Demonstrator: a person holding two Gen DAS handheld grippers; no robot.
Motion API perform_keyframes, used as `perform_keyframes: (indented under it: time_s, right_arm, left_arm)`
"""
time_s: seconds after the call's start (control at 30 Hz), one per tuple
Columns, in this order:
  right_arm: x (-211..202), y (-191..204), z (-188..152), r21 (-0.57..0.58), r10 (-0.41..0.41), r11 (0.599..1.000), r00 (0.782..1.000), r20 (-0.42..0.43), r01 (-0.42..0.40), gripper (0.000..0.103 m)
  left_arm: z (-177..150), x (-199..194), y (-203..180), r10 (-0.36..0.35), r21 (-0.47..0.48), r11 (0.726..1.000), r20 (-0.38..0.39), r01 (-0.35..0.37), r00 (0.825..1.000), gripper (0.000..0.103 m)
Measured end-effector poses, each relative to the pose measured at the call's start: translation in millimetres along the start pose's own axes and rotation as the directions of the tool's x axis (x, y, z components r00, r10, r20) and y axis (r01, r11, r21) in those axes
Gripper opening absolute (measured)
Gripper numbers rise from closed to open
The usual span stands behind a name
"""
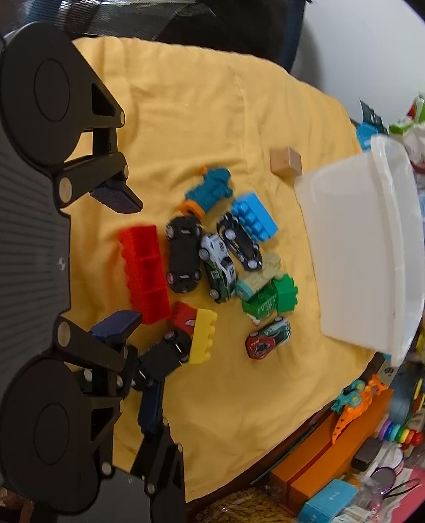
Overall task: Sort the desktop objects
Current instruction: 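Lift the red brick with the left tool while the right tool lifts the black car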
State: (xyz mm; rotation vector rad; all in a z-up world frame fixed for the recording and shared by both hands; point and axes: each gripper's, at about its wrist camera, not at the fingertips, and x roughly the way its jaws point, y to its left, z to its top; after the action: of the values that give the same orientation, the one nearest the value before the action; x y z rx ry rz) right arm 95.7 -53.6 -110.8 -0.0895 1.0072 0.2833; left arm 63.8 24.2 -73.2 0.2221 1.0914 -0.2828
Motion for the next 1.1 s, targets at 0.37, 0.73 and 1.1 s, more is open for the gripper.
perform_keyframes:
  time_s: [0.37, 0.73, 1.1]
  right_arm:
    - [-4, -22, -3, 0.038, -0.039, 0.999, 0.999, -0.003, 0.039, 0.032]
    - [-4, -27, -10, 0.016, -0.055, 0.998, 0.998, 0.000, 0.055, 0.068]
    - [-6, -30, -11, -0.076, -0.031, 0.997, 0.998, 0.045, 0.035, 0.033]
  left_arm:
    - [-4, 22, -4, -0.101, 0.023, 0.994, -0.109, 0.104, 0.989, 0.067]
    - [-3, -4, -8, 0.004, 0.043, 0.999, -0.021, -0.003, 1.000, 0.066]
    - [11, 34, -21, -0.024, 0.288, 0.956, -0.082, 0.047, 0.996, 0.054]
